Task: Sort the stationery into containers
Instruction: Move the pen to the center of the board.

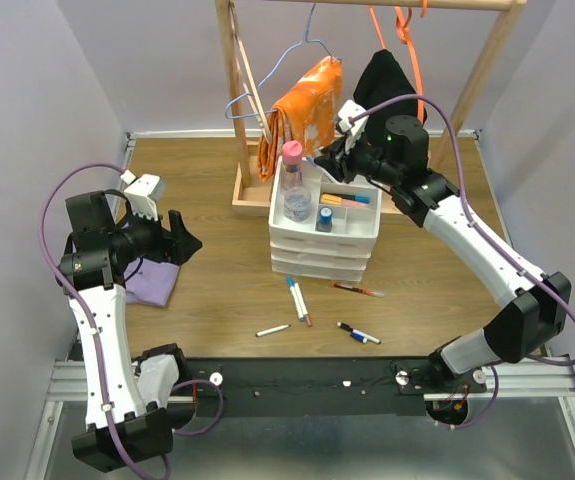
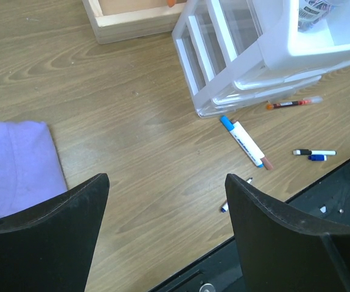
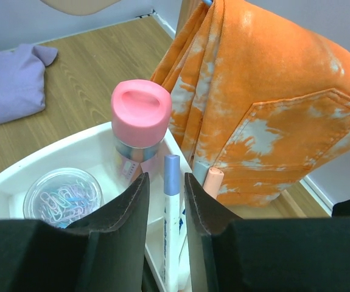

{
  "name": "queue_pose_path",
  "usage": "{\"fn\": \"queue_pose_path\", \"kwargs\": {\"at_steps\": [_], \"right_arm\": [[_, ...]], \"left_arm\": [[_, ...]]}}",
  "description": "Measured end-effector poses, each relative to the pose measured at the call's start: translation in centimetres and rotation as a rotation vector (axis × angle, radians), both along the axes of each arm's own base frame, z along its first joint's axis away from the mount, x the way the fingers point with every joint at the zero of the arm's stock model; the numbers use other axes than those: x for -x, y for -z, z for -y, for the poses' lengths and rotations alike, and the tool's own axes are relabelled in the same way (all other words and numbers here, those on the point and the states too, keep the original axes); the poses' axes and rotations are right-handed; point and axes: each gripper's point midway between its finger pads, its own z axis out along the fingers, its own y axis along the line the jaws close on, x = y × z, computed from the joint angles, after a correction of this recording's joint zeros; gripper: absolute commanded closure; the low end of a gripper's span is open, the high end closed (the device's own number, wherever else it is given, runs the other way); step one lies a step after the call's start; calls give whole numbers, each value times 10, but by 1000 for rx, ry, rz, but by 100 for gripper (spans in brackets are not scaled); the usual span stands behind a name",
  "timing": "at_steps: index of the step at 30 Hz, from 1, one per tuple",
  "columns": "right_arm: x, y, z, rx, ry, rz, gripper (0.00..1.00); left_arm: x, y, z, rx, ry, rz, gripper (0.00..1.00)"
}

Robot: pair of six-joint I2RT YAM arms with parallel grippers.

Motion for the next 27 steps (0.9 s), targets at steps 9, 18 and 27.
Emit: {"fn": "queue_pose_path", "kwargs": {"at_steps": [9, 18, 27], "right_arm": [[9, -20, 7, -29, 12, 26, 59], [33, -53, 19, -69, 13, 77, 50], [64, -53, 36, -69, 10, 77, 35]], "left_arm": [[-8, 1, -1, 8, 6, -3, 14], [-8, 1, 3, 11, 24, 1, 14], [-11, -8, 3, 0, 41, 3, 14]]}}
